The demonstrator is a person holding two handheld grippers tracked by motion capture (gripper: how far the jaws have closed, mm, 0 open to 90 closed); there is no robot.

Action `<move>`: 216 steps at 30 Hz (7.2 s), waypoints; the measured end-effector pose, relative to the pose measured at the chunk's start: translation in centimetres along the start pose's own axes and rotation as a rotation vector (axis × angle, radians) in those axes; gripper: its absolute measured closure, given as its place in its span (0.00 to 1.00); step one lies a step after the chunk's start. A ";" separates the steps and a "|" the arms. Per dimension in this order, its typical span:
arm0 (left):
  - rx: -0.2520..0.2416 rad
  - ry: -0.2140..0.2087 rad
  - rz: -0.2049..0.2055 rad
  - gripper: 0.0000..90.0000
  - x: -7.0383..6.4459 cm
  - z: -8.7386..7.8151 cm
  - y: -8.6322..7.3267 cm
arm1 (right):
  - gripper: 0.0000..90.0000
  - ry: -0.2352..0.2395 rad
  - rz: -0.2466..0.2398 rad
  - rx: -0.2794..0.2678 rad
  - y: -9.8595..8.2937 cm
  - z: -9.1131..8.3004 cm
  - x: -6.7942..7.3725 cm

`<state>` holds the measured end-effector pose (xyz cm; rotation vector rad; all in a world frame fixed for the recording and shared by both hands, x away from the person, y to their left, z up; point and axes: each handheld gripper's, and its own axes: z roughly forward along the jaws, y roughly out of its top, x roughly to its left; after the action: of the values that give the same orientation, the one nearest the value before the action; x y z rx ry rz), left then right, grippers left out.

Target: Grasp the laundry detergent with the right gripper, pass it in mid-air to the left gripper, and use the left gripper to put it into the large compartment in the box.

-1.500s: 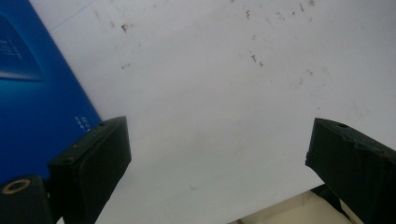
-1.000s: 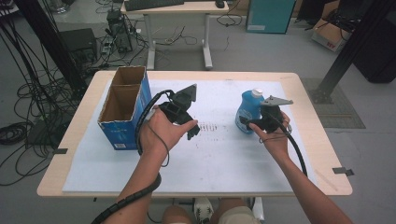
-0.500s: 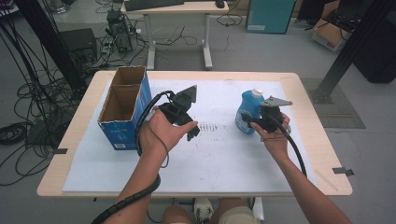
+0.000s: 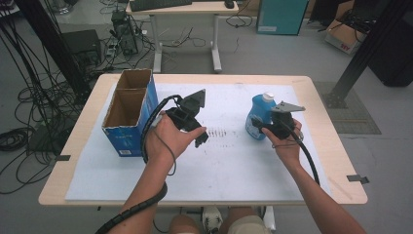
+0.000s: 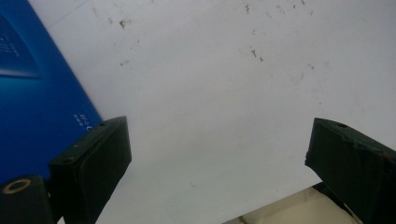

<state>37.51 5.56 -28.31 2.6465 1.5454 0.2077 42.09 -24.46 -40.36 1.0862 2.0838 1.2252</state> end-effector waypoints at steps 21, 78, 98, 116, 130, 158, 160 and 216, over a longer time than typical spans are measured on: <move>-0.001 0.012 0.000 0.08 0.0 -0.5 -0.4 | 0.47 0.006 -0.008 -0.006 -0.2 -0.1 -0.1; -0.010 0.013 0.010 0.08 -0.4 -1.3 -0.5 | 0.50 0.013 -0.022 -0.017 -0.3 -0.1 -0.2; -0.013 0.017 0.013 0.08 -0.2 -1.6 -0.6 | 0.50 0.015 -0.021 -0.021 -0.3 -0.1 -0.2; -0.043 -0.002 0.050 0.08 -0.4 -2.7 -0.4 | 0.50 0.025 -0.036 -0.013 -0.2 -0.1 -0.2; -0.072 -0.016 0.081 0.07 -0.1 -3.7 -0.6 | 0.50 0.019 -0.032 -0.019 0.1 -0.7 -0.4; -0.156 -0.028 0.201 0.06 2.8 -9.6 -1.5 | 0.50 0.146 -0.009 0.047 6.1 -3.6 1.6; -0.159 -0.030 0.222 0.06 3.3 -10.2 -1.2 | 0.50 0.166 -0.019 0.047 6.8 -3.5 1.9; -0.105 -0.081 0.741 0.06 3.4 -12.6 1.5 | 0.49 0.820 -0.395 0.026 13.4 3.9 15.7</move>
<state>38.52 7.67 -15.42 2.9555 0.4545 0.2016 41.28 -5.86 -30.72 0.1172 2.7159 1.5864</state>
